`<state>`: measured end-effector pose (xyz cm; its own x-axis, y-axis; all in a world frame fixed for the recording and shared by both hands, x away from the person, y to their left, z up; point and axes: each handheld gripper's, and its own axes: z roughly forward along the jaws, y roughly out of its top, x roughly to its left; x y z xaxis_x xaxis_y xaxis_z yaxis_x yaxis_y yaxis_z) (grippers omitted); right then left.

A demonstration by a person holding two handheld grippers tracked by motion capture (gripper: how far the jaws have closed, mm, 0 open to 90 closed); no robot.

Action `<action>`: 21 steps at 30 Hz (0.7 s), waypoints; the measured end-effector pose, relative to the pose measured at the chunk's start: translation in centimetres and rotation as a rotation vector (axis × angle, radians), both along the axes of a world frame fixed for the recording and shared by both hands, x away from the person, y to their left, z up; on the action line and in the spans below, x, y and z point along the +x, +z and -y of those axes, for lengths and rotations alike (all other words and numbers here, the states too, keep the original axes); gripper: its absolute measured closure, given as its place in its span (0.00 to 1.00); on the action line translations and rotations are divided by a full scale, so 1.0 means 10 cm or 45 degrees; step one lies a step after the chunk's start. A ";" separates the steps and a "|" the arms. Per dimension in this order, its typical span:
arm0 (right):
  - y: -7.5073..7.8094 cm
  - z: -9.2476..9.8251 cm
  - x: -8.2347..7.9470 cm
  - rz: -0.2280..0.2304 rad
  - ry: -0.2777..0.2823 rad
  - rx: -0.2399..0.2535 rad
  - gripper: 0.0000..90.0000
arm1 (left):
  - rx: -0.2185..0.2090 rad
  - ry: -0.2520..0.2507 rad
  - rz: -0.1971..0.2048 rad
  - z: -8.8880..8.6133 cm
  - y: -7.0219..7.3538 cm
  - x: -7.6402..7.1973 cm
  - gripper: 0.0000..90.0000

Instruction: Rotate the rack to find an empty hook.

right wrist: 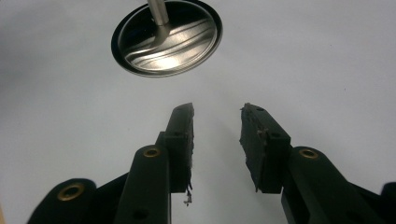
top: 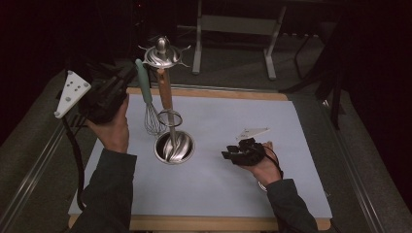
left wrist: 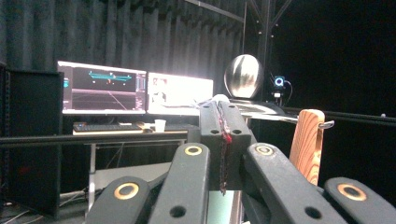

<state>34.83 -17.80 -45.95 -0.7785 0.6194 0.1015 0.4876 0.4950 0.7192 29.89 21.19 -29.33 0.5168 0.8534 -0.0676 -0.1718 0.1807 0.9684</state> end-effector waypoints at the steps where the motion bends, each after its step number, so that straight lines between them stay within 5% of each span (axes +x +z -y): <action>1: 0.00 0.00 0.00 -0.002 -0.002 -0.001 0.71 | 0.001 0.000 -0.001 0.00 0.00 0.00 1.00; 21: -0.03 0.04 0.00 -0.009 -0.010 0.002 0.71 | 0.019 0.039 -0.043 -0.05 0.05 0.12 1.00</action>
<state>34.82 -18.21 -46.27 -0.7729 0.6253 0.1081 0.4965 0.4898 0.7166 31.10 21.74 -28.80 0.4879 0.8700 -0.0718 -0.1442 0.1614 0.9763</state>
